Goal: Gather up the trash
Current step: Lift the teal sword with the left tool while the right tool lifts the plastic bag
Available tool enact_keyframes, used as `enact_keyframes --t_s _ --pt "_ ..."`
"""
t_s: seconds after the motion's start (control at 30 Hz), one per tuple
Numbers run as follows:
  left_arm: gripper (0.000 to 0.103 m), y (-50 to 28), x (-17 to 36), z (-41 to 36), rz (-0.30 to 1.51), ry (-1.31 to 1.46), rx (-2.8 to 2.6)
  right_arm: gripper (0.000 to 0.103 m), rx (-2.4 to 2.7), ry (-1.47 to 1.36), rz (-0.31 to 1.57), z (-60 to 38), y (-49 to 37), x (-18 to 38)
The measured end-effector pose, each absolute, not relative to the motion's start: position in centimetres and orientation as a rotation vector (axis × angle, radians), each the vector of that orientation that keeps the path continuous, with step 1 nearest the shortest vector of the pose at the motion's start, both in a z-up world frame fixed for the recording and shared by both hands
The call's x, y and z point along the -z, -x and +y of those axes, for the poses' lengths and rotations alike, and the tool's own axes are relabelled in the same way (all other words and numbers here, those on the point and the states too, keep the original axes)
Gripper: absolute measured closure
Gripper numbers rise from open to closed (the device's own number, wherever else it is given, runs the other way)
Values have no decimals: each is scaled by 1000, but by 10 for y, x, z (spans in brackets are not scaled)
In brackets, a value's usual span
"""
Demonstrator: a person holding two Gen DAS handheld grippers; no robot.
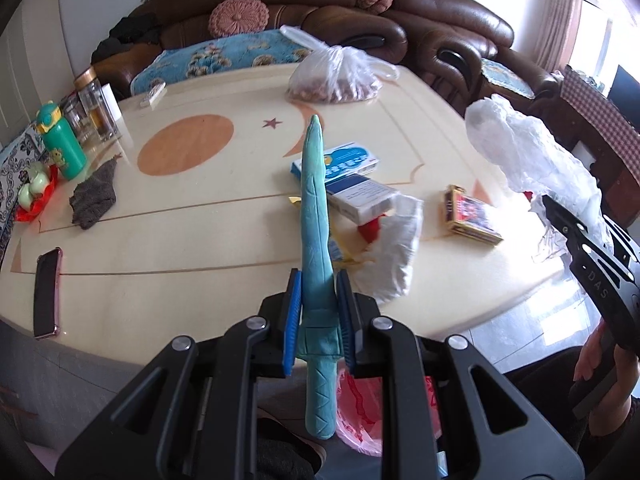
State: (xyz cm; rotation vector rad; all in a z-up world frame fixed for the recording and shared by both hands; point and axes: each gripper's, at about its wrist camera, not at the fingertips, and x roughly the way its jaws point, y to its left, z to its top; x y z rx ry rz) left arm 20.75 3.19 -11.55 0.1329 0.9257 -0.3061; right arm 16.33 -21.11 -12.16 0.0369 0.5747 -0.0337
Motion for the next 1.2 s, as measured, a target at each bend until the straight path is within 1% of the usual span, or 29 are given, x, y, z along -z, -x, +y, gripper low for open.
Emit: enact_keyframes --t_s 0.37,0.67,0.97,1.2 --pt "84 -149 85 22 852 -176 350 79 17 -28 535 -200 -103 89" --pt "84 -109 70 15 804 -198 380 79 10 -13 518 -196 -61 74" --pt "84 -86 73 9 798 -217 397 79 0 2 538 -187 -33 75" --pt "84 -73 87 1 813 -242 425 79 -19 5 577 -181 -19 86"
